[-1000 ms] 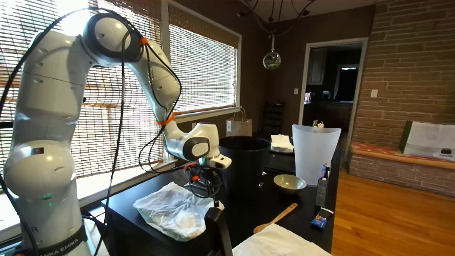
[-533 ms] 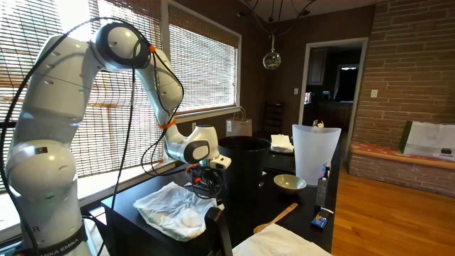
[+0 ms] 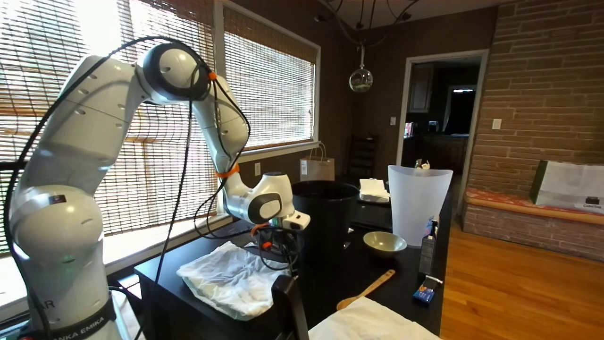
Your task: Fold the towel on the left into a triangle.
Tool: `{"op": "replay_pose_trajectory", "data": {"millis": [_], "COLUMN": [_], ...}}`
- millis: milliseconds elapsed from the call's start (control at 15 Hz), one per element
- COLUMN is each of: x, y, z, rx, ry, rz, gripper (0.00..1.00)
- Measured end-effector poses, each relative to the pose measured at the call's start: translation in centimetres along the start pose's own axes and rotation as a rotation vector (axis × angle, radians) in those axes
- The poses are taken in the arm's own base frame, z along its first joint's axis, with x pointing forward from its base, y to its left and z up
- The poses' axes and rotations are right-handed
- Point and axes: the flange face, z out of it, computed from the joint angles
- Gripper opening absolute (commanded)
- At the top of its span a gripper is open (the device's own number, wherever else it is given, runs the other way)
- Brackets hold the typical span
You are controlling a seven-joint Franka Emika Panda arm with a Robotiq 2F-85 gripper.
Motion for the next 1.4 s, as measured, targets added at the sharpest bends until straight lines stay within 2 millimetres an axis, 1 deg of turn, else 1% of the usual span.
{"op": "replay_pose_trajectory", "data": {"millis": [200,400,467,533,600,667,733,867,1133,1267,1400], "x": [0.5,1.7,2.2,2.6,3.0,3.3,3.5,3.5,3.2,3.1,3.0], "y": [0.4,1.7,2.3,2.8,3.3,3.7,3.8,3.7,2.6,2.4,2.4], "z": [0.2,0.5,0.6,0.7,0.8,0.9,1.0,0.9,0.6,0.5,0.5], "rx": [-0.007,-0.027,-0.035,-0.042,-0.048,-0.052,-0.052,-0.044,-0.027,-0.029,-0.038], "ry": [0.022,0.051,0.058,0.063,0.068,0.070,0.069,0.067,0.056,0.051,0.039], "rz": [0.005,0.021,0.030,0.041,0.052,0.062,0.075,0.094,0.098,0.094,0.092], "gripper": [0.24,0.03,0.00,0.00,0.31,0.27,0.28,0.40,0.67,0.82,0.94]}}
